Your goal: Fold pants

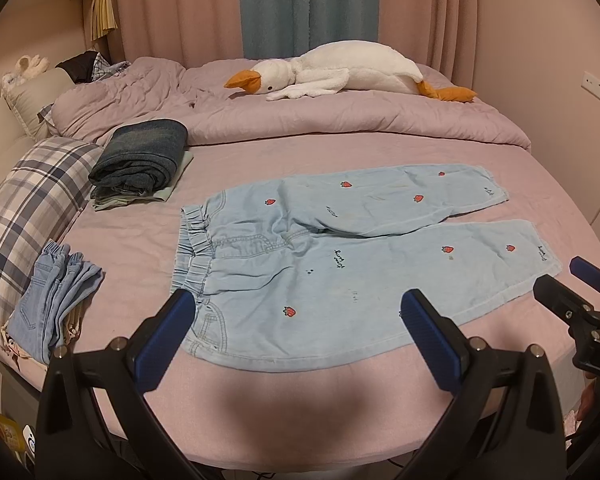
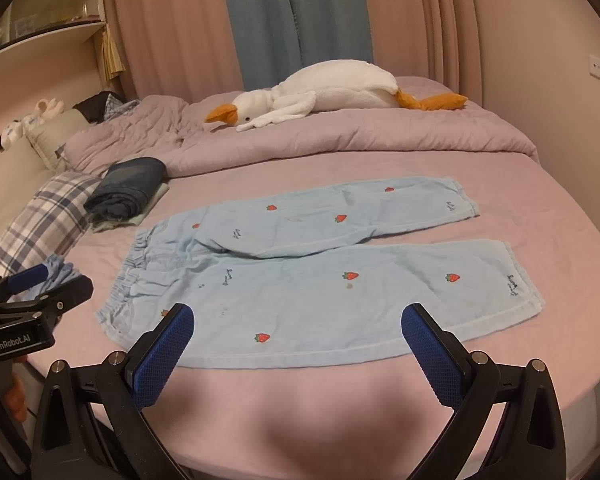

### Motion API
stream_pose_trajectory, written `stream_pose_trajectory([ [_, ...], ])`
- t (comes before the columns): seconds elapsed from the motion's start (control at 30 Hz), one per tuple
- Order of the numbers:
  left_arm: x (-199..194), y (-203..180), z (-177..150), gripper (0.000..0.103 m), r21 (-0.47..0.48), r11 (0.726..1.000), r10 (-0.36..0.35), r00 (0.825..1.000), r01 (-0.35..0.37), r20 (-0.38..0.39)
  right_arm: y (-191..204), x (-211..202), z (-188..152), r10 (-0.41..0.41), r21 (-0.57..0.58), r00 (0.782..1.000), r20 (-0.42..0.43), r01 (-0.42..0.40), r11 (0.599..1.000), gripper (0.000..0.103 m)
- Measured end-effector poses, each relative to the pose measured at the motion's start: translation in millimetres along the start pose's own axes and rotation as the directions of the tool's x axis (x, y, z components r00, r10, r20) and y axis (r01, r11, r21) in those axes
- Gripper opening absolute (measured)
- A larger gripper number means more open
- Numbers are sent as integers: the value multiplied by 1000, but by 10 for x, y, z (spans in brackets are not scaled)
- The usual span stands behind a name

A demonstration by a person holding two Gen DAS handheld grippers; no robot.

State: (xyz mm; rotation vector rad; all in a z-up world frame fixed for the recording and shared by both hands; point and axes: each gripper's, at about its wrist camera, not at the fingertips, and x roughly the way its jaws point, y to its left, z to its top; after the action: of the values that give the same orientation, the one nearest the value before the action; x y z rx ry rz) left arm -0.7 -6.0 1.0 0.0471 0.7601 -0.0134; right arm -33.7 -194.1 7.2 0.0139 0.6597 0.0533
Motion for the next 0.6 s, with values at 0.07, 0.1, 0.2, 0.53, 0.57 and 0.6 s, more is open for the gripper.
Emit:
stream_pose_trajectory([
  [0.07, 0, 3, -4, 103, 1, 1000, 1, 1000, -1, 2, 1, -1, 0, -1, 0, 1000, 0, 1, 1000, 103],
  [0.1, 1, 2, -5, 103, 2, 1000, 3, 1000, -3, 3, -3, -1, -1, 0, 0, 1000, 0, 0, 1000, 103],
  [0.2, 1, 4, -11, 103, 5, 1000, 5, 1000, -5, 6, -1, 0, 0, 0, 1, 1000, 0, 0, 1000, 103],
  [0.53, -5, 3, -4, 103, 8, 1000, 6, 1000, -6, 7, -5, -3, 1, 0, 3, 1000, 0, 0, 1000, 103],
  [0.57, -6, -21, 10, 103, 8, 1000, 6, 1000, -6, 6, -1, -2, 3, 0, 3, 1000, 0, 0, 1000, 103],
  [0.6, -7, -45, 25, 103, 9, 1000, 6, 1000, -6, 5, -10, -3, 1, 2, 5, 1000, 0, -2, 1000, 103],
])
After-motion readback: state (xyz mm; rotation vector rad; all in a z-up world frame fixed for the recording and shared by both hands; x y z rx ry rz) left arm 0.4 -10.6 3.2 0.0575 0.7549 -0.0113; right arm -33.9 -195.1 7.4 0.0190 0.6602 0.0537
